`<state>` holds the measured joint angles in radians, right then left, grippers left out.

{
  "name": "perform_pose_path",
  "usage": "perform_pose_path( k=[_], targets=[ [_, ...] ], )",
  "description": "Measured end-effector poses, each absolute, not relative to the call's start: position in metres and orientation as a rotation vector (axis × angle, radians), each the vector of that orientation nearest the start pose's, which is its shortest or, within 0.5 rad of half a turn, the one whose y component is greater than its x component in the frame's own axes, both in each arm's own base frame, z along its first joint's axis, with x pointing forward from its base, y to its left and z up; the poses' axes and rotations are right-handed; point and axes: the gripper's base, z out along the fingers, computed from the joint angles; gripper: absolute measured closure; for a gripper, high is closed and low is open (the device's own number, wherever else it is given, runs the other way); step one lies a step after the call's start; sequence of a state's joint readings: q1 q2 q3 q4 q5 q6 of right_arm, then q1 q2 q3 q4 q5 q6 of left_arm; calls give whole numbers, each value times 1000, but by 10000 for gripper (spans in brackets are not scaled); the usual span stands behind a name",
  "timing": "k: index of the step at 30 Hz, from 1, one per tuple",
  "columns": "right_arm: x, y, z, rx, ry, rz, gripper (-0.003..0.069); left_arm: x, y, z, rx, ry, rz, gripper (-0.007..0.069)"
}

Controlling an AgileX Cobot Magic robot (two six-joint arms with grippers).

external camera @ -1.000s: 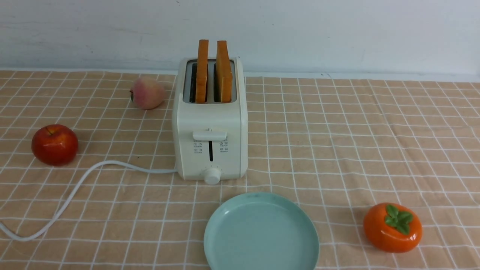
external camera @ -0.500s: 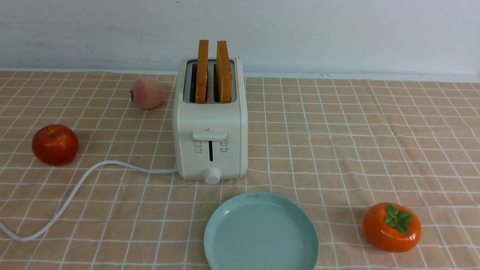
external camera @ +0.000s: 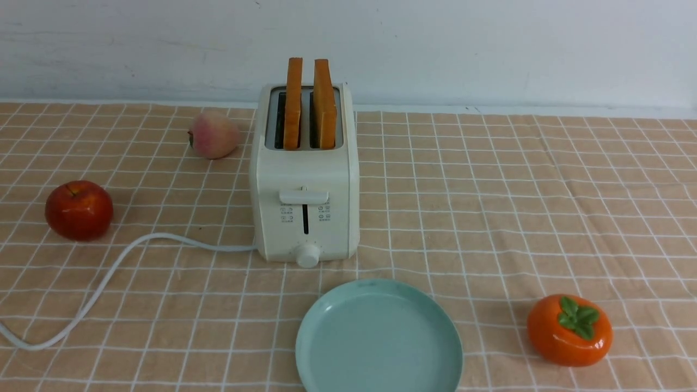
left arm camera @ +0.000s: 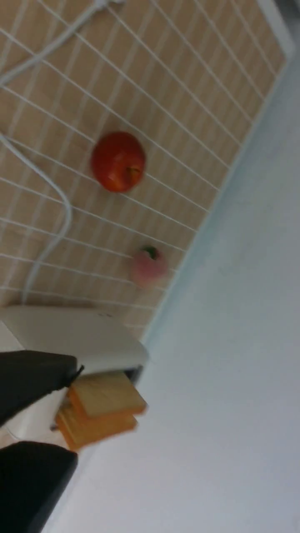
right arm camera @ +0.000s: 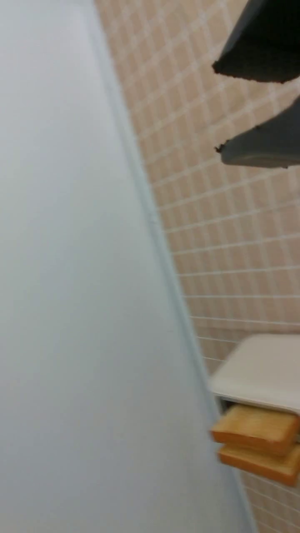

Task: Take toasted bread from bread machine on light coffee tablecloth place on plate.
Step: 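Grasp the toast slice in the toaster and pull it up out of the slot with the right gripper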

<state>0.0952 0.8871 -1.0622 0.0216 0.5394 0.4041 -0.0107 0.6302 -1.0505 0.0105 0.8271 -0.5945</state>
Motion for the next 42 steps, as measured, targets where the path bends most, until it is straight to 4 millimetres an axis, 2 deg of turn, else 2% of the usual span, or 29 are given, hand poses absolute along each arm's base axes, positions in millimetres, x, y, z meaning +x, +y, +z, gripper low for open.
perform_pose_path(
  k=[1,2,4,6,10,11,12,15,16,17,18,19,23,26,35,38,41,42],
  targets=[
    [185,26,416,271,1909,399,419,93,-1,426,-565,1871,-404,386],
    [187,28,413,264,1927,405,419,94,-1,425,-567,1879,-402,386],
    [209,54,391,124,2101,459,419,99,-2,409,-597,1963,-405,386],
    [232,79,378,-36,2260,473,419,100,-4,395,-622,2033,-406,386],
    [281,127,368,-259,2438,502,413,99,-6,381,-654,2123,-415,386],
    [293,140,367,-295,2459,508,410,98,-6,379,-661,2144,-421,386],
    [294,140,371,-297,2449,511,410,98,-7,379,-663,2148,-422,386],
    [337,187,370,-377,2468,533,377,95,-8,373,-683,2214,-434,386],
    [341,192,369,-383,2467,526,370,94,-9,372,-685,2221,-434,386],
    [354,211,369,-399,2462,514,344,94,-9,372,-689,2234,-433,386],
    [358,215,370,-393,2458,514,341,94,-9,371,-689,2235,-433,386],
    [369,233,370,-404,2451,483,309,93,-9,371,-691,2240,-434,386],
    [389,266,368,-348,2411,466,257,93,-10,371,-694,2240,-442,386],
    [400,278,363,-312,2371,478,245,93,-11,371,-669,2250,-451,386],
    [424,288,337,-258,2308,482,251,93,-17,372,-596,2257,-481,386],
    [431,292,325,-260,2303,477,325,93,-17,373,-595,2254,-482,386],
    [434,293,319,-261,2304,476,483,94,-17,373,-595,2251,-483,386],
    [434,293,319,-261,2303,476,483,94,-17,373,-595,2251,-483,386]
  ],
)
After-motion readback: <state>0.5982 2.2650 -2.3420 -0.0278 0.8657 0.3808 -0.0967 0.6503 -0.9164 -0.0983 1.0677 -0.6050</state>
